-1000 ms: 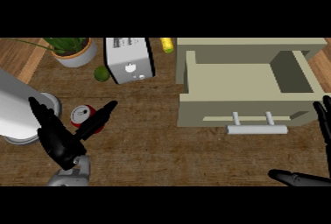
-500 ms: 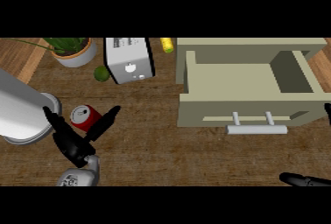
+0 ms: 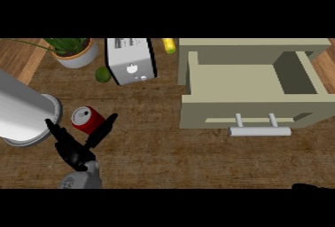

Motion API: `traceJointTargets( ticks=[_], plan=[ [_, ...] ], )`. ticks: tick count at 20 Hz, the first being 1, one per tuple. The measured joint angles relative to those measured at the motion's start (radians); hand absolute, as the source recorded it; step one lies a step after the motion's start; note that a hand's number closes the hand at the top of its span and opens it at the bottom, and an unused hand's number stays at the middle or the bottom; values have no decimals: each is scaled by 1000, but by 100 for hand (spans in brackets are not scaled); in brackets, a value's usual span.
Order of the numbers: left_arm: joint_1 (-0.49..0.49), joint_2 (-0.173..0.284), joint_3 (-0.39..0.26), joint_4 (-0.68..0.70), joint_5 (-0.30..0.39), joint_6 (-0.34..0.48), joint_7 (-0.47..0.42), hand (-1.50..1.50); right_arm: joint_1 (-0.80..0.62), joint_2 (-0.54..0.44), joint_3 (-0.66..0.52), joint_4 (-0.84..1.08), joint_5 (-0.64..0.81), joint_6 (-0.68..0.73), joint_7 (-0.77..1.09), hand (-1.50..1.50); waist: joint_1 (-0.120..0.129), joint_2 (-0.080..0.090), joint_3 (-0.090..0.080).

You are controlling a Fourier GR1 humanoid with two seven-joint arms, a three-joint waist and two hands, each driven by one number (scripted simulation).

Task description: Pick up the can, place it into the drawer and close the drawer

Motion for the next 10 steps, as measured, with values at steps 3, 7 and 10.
traceJointTargets(
  ticks=[3,7,10],
  plan=[
    [-25,0,50,90,86,-43,-103,-150,26,5,-10,-31,-13,12,15,-150,-2,0,0],
    [-69,0,88,232,245,-100,-279,-150,-23,-8,-17,-9,1,4,37,-150,-2,1,0],
    [-78,3,132,305,311,-156,-367,-150,-14,2,-11,-33,13,4,48,-150,-1,1,0]
  ],
)
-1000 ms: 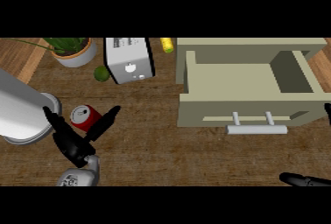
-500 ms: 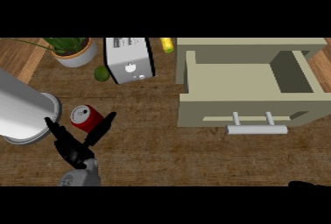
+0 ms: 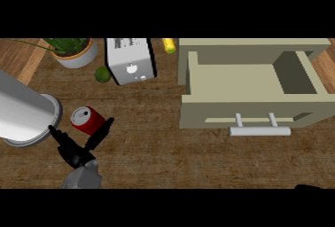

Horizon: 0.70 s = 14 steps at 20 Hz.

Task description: Pick up the can, place it into the drawer and close the drawer

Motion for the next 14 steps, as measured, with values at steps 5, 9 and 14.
traceJointTargets(
  ticks=[5,9,14],
  plan=[
    [-50,8,86,145,45,-88,-85,-150,-25,-2,-1,-18,6,-5,41,-150,1,0,0],
    [-106,31,133,236,54,-139,-120,-150,12,16,-7,-18,5,24,5,-150,0,-1,0],
    [-168,63,170,355,59,-225,-161,-150,-33,9,-9,5,20,17,21,-150,0,0,0]
  ],
)
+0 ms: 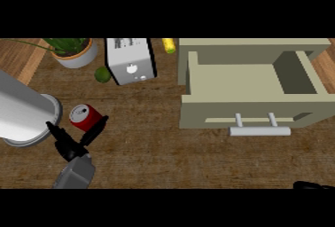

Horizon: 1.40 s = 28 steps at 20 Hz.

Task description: Pick up the can, place it into the drawer and close the drawer

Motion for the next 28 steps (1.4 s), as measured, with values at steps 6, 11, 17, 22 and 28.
traceJointTargets(
  ticks=[6,11,17,22,28],
  plan=[
    [-85,26,14,150,-5,-122,-29,150,-11,-4,-8,-29,-3,-5,34,-150,-5,1,0],
    [-151,46,42,254,-1,-222,-79,150,-29,-2,-15,-9,-2,-6,22,-150,-7,2,0],
    [-217,74,53,321,-10,-275,-100,150,-28,2,-22,-11,5,-5,11,-150,-9,3,-1],
    [-255,66,-5,333,-59,-354,-78,150,-16,13,-8,-6,27,1,-14,-150,-12,3,0],
    [-319,33,-180,336,-194,-575,15,150,-25,9,-5,10,36,5,-25,-150,-19,3,0]
  ],
)
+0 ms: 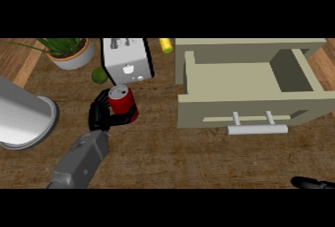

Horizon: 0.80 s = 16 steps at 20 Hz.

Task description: Pick up the can, place it into the drawer and close the drawer

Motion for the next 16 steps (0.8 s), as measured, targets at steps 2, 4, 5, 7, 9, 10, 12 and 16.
traceJointTargets(
  ticks=[2,4,5,7,9,10,12,16],
  plan=[
    [-22,-5,-27,-6,-23,-46,19,150,-4,-16,-26,2,-21,7,2,-150,2,-1,0],
    [-39,-17,-55,-33,-41,-67,60,150,14,-1,-10,-7,4,2,-7,-150,10,-3,0],
    [-54,-20,-64,-45,-49,-67,84,150,17,-2,-19,-4,0,4,-14,-150,12,-4,1],
    [-82,-11,-83,-83,-63,-77,142,150,16,-9,-27,-22,-6,1,8,-150,17,-6,1],
    [-90,-16,-107,-145,-79,-61,191,150,20,-4,-23,-40,6,-8,22,-150,23,-8,1],
    [-101,-21,-119,-175,-86,-50,216,150,15,-5,-23,-56,8,-16,43,-150,26,-9,1],
    [-115,-19,-138,-244,-97,-33,281,150,25,-7,-39,-50,-1,-10,32,-150,29,-10,1],
    [-139,-52,-180,-382,-113,18,417,150,-29,-42,-79,-21,-26,-17,55,-150,33,-11,1]
  ],
)
